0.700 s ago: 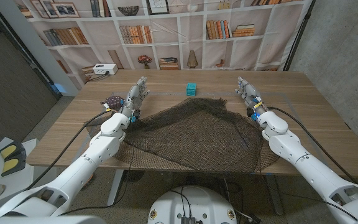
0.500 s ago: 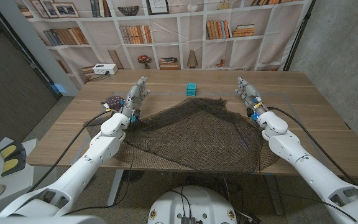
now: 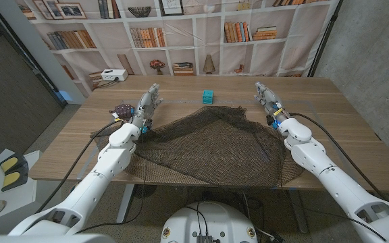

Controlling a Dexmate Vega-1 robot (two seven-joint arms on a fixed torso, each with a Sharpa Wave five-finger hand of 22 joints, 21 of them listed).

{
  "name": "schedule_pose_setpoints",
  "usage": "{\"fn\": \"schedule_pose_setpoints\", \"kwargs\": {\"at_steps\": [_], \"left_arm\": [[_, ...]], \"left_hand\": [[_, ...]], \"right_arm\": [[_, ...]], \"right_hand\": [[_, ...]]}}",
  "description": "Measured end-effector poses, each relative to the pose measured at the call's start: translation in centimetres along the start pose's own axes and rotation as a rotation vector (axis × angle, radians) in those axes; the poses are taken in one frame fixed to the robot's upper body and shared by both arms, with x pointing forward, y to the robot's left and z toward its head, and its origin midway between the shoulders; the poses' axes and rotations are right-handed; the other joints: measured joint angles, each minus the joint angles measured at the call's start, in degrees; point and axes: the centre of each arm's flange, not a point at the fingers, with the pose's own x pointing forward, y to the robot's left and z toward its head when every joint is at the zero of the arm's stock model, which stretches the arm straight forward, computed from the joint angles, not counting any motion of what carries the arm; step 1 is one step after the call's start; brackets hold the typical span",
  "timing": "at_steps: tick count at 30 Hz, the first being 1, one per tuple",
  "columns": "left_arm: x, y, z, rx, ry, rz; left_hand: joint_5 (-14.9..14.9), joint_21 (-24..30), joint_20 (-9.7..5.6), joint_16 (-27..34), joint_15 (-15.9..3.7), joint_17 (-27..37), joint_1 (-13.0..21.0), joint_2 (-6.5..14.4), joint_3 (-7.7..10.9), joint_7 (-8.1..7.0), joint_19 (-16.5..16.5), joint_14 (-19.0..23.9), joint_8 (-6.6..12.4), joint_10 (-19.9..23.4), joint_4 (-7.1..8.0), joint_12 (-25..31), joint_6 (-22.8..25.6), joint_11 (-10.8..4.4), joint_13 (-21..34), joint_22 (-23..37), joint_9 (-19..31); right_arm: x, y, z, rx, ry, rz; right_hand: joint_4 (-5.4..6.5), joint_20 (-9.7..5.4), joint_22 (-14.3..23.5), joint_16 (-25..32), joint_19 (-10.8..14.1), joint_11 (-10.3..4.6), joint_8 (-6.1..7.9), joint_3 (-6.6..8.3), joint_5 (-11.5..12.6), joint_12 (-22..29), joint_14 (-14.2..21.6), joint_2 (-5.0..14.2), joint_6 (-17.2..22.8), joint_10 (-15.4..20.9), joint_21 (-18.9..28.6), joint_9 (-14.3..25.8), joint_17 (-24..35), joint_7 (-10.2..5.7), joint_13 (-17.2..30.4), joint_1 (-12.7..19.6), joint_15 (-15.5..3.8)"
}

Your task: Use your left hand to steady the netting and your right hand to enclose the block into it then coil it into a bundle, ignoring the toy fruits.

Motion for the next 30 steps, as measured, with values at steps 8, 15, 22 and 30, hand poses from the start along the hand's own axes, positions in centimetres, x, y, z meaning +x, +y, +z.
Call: {"fn": "schedule_pose_setpoints", "kwargs": {"at_steps": [8, 15, 22, 30], "left_arm": [[-0.4, 0.3, -0.2, -0.004, 0.003, 0.006], [-0.8, 0.5, -0.3, -0.008, 0.005, 0.009], [-1.1, 0.6, -0.4, -0.01, 0.009, 0.01], [-1.3, 0.8, -0.5, -0.014, 0.011, 0.012]], "left_hand": [[0.0, 0.0, 0.31, 0.0, 0.24, 0.0, 0.0, 0.0, 0.0, 0.0, 0.31, 0.24, 0.0, 0.06, 0.0, 0.22, 0.0, 0.06, 0.0, 0.0, 0.0], [0.0, 0.0, 1.26, 0.0, 0.61, -0.01, 0.0, 0.0, 0.0, -0.31, 0.65, 0.61, 0.0, 0.95, 0.0, 0.22, 0.32, 0.95, -0.01, -0.01, -0.01], [0.0, 0.0, 2.16, 0.22, 1.13, -0.01, 0.0, 0.0, 0.0, -0.31, 0.94, 1.14, 0.0, 1.37, 0.0, 0.67, 0.76, 1.36, -0.01, -0.01, -0.01], [0.0, 0.0, 3.11, 0.22, 1.59, 0.27, 0.0, 0.0, 0.0, -0.39, 1.22, 1.6, 0.0, 1.97, 0.0, 0.66, 0.84, 1.97, 0.17, 0.18, -0.01]], "right_arm": [[1.2, 0.8, 1.4, -0.095, 0.009, 0.037], [2.5, 1.7, 2.8, -0.173, 0.013, 0.078], [3.9, 2.8, 4.0, -0.252, 0.017, 0.122], [5.5, 4.1, 5.1, -0.338, 0.025, 0.173]], "right_hand": [[0.0, 0.0, 0.0, 0.0, 0.0, 0.0, 0.0, 0.0, 0.0, 0.0, 0.0, 0.29, 0.0, 0.0, 0.22, 0.0, 0.0, 0.0, 0.0, 0.61, 0.0], [0.0, 0.31, -0.01, 0.0, 0.31, -0.01, 0.0, 0.0, 0.22, 0.22, 0.0, 0.22, 0.31, 0.0, 0.22, -0.01, 0.0, -0.31, -0.01, 0.67, 0.0], [-0.24, 0.62, -0.01, 0.4, 0.62, -0.01, 0.22, 0.24, 0.22, 0.22, 0.15, 0.22, 0.3, 0.0, 0.22, -0.01, 0.01, -0.31, -0.01, 0.66, 0.13], [-0.24, 1.45, -0.01, 0.62, 1.01, -0.02, 0.22, 0.24, 0.22, 0.22, 0.23, 0.38, 0.3, -0.01, 0.21, -0.01, 0.01, -0.31, -0.01, 0.81, 0.22]]}}
